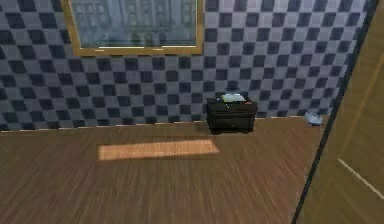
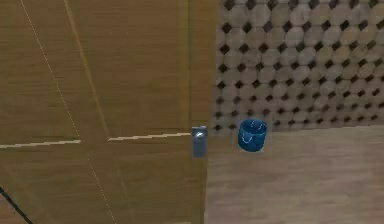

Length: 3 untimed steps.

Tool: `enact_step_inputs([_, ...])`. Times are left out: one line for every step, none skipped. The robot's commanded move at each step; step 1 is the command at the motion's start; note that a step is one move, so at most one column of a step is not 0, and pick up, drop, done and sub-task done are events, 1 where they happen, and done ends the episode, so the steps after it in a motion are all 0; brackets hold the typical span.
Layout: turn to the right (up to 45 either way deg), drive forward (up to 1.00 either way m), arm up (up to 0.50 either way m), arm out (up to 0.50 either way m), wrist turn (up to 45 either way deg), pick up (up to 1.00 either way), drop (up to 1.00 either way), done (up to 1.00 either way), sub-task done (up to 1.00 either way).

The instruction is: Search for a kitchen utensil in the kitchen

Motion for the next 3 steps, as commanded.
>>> enact_step_inputs([3.0, 0.0, 0.0, 0.0, 0.0, 0.0, 0.0, 0.0, 0.0])
enact_step_inputs([0.0, 0.85, 0.0, 0.0, 0.0, 0.0, 0.0, 0.0, 0.0])
enact_step_inputs([21.0, 0.0, 0.0, 0.0, 0.0, 0.0, 0.0, 0.0, 0.0])
